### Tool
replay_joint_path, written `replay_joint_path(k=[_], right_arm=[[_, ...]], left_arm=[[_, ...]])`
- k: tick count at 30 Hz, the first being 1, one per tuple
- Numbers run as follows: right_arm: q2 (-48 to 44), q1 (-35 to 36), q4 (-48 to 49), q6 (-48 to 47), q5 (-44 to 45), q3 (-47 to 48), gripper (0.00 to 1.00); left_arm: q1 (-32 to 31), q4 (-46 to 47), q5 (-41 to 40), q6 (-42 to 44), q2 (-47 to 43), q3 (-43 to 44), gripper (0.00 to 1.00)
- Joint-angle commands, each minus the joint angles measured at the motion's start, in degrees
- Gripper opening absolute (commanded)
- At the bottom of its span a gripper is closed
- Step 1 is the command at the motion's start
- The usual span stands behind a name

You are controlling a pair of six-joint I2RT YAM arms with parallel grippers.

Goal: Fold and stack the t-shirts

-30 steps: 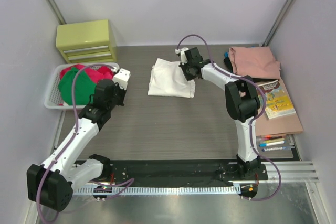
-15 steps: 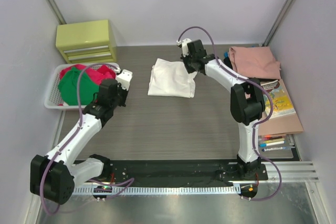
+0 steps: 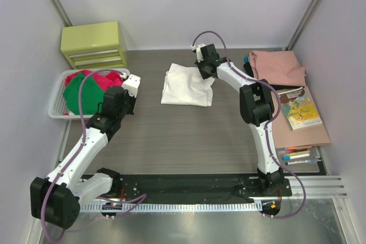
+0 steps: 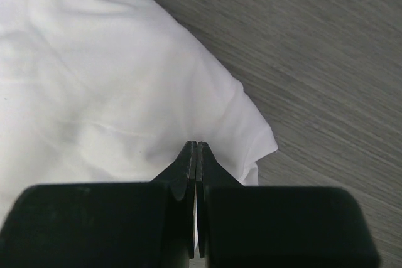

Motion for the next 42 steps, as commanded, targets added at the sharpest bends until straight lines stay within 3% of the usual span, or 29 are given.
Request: replay_joint_path(k=[1,8,16,17,19,23,27,28,29,30,31,32,33,38,42], right_arm=[[-0.8,0.1,-1.2,1.5,0.1,2.0,0.01],[-3.4,0.0,2.8,-1.3,3.4,-3.6,0.01],[-9.6,0.1,4.2,-0.1,4.9,-3.0,0.04],[-10.7,0.1,3.2,0.5,5.3,-2.2,0.25],[-12.0,0.2,-0.5,2.1,5.3,-2.1,0.99],[-18.1,0.1,0.7,5.8,2.1,-11.9,1.00],[-19.5,0.7,-2.0,6.5,3.1,-15.9,0.98],[-19.5,1.1,-1.9,6.0,3.8,-16.9,0.82],[-19.3,1.4,-1.5,5.5,5.9,-18.5,0.57],[-19.1,1.8,-1.3,6.1,9.7,-19.0,0.49],[-18.8,3.4,-0.9,5.2,11.7,-19.7,0.63],[-18.8,4.3,0.0,4.2,13.4,-21.0,0.87],[-18.6,5.3,0.0,3.3,15.8,-21.4,1.00],[-21.6,9.4,5.7,1.2,15.9,-26.4,1.00],[-22.0,9.5,7.2,0.2,18.3,-24.7,0.97]], left_arm=[[0.4,1.7,-0.6,1.1,-0.8,-0.3,0.00],[0.5,1.8,0.5,0.5,-0.1,-0.3,0.00],[0.7,2.2,1.3,0.6,-0.1,-1.5,0.00],[0.7,2.1,1.3,0.7,-0.1,-1.5,0.00],[0.9,2.0,1.4,0.5,-0.6,-1.5,0.00],[1.4,2.1,1.8,0.7,-1.5,-2.3,0.00],[1.5,2.2,2.4,1.0,-1.8,-2.7,0.00],[1.6,2.5,2.6,1.0,-1.6,-2.7,0.00],[1.6,2.4,2.6,1.0,-1.4,-2.6,0.00],[1.7,2.5,2.7,0.9,-1.1,-2.5,0.00],[1.8,2.3,2.8,0.8,-0.9,-2.4,0.00],[1.8,2.1,2.8,0.9,-0.9,-2.0,0.00],[1.9,2.0,3.1,1.0,-0.9,-2.0,0.00],[1.9,1.7,3.9,1.0,-0.8,-2.4,0.00],[2.1,1.4,4.3,1.3,-1.2,-2.5,0.00]])
